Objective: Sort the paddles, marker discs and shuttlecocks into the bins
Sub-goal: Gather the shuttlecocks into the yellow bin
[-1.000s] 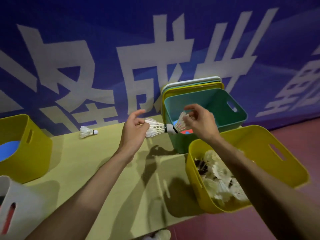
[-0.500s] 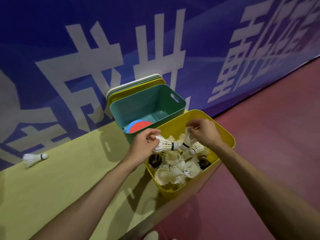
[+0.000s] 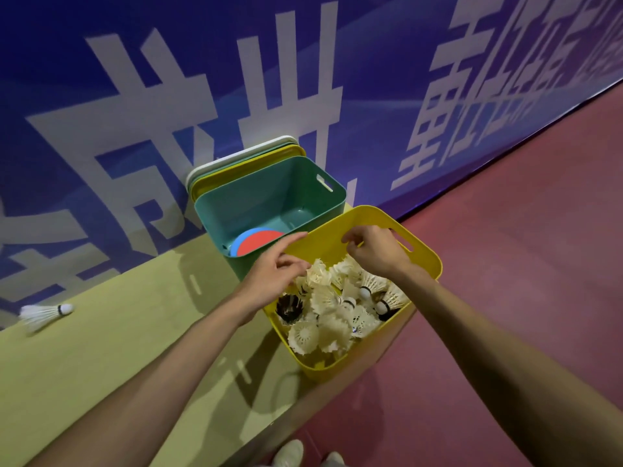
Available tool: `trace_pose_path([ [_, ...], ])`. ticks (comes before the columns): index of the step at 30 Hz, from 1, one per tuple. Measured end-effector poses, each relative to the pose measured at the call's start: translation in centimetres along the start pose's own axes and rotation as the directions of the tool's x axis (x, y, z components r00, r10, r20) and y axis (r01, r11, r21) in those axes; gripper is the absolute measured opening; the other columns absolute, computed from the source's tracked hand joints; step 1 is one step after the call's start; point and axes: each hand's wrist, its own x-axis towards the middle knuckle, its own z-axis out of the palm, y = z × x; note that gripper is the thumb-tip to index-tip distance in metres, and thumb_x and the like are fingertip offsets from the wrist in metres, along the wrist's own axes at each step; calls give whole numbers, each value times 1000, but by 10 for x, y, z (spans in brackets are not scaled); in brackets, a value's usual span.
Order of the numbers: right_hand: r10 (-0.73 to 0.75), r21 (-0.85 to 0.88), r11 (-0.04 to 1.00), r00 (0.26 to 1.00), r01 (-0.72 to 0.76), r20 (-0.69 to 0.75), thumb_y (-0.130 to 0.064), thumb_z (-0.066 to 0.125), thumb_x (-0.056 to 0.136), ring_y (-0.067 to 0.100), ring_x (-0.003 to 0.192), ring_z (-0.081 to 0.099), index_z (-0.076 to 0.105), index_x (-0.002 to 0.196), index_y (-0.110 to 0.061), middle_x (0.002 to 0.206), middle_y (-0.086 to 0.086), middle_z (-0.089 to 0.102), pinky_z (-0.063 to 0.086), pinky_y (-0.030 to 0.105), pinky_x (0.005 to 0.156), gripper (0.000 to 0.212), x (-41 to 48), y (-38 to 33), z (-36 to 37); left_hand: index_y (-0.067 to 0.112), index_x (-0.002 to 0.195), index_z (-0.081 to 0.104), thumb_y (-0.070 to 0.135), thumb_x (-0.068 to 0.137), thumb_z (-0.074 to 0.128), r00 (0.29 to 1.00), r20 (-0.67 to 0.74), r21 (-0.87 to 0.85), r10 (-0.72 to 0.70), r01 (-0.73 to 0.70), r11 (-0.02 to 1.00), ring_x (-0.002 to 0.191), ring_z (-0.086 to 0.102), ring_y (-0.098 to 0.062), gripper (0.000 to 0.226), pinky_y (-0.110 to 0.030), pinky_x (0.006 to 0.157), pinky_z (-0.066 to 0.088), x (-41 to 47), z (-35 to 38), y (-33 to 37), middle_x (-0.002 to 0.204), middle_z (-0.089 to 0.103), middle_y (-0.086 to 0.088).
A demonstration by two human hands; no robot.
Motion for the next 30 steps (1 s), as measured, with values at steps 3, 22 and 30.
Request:
trace_pose_path([
  [3, -48, 18, 999, 998, 47, 30, -11, 47, 92, 13, 85, 57, 67, 111, -15, 112, 5, 68, 38, 20, 70, 28, 10, -19, 11, 32, 125, 54, 13, 92, 58, 998, -65, -25, -15, 13, 1000, 96, 67, -18, 38, -30, 82, 50, 1, -17, -2, 98, 72, 0],
  [22, -340, -22, 930, 885, 366, 319, -16, 51, 91, 22, 105, 62, 66, 115, -17, 115, 6, 68, 47, 29, 89, 28, 90, -213, 139, 21, 94, 69, 9, 90, 58, 848, -458, -160, -267, 217, 963, 92, 67, -21, 17, -24, 78, 48, -46, -204, -101, 96, 71, -8],
  [30, -391, 22, 897, 772, 440, 501, -18, 51, 94, 17, 101, 60, 62, 119, -17, 117, 3, 66, 46, 24, 81, 28, 121, -303, 231, 18, 97, 69, 6, 89, 56, 684, -596, -324, -420, 274, 905, 91, 66, -20, 19, -27, 78, 48, -65, -302, -175, 97, 71, -8],
])
